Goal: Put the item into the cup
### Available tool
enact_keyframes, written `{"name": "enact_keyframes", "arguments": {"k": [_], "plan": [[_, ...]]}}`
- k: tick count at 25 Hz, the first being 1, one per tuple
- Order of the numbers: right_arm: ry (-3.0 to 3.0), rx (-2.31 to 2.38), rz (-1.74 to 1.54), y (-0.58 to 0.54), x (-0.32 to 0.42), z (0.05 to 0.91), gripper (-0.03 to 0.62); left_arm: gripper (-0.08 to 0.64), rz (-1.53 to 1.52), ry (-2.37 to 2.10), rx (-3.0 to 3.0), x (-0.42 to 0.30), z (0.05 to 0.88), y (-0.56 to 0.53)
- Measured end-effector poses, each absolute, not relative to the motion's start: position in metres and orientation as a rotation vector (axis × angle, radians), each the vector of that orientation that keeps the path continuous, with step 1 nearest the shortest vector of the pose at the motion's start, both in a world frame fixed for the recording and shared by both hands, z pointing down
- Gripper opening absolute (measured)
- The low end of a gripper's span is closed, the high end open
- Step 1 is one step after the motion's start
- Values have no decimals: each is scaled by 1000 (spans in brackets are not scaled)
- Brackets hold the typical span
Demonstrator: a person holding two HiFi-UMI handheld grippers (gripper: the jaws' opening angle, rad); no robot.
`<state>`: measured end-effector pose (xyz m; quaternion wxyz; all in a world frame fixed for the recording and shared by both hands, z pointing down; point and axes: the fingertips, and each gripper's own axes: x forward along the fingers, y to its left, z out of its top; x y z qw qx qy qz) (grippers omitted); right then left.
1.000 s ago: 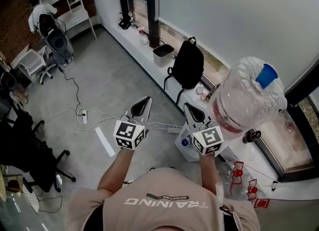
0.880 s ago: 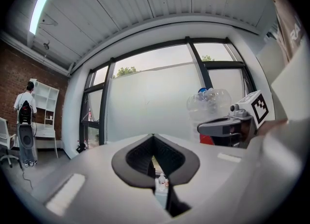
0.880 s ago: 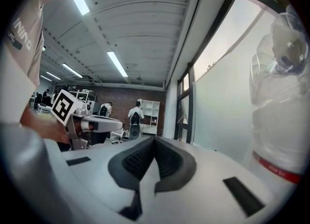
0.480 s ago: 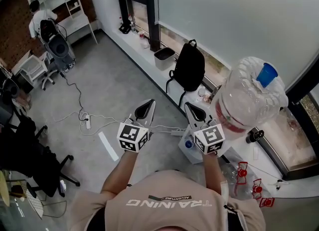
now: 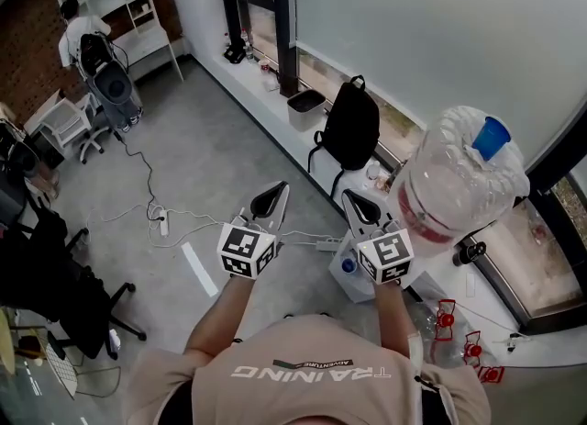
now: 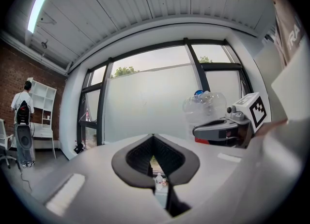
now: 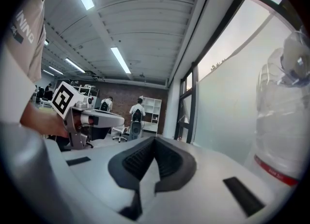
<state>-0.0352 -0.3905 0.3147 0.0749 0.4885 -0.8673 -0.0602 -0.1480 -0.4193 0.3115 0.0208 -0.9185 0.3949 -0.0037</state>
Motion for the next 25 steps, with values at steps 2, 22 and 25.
{"name": "enact_keyframes", "arguments": {"k": [2, 22, 25], "plan": [[-2615, 1457, -170, -387, -37, 315, 11, 8, -19, 1213, -2853, -146, 312, -415], [-2641, 1520, -80, -380, -14, 324, 11, 8, -33, 1208, -2864, -136, 320, -409], [-2619, 1510, -100, -379, -16, 327, 11, 8, -40, 1241, -2873, -142, 327, -410]]}}
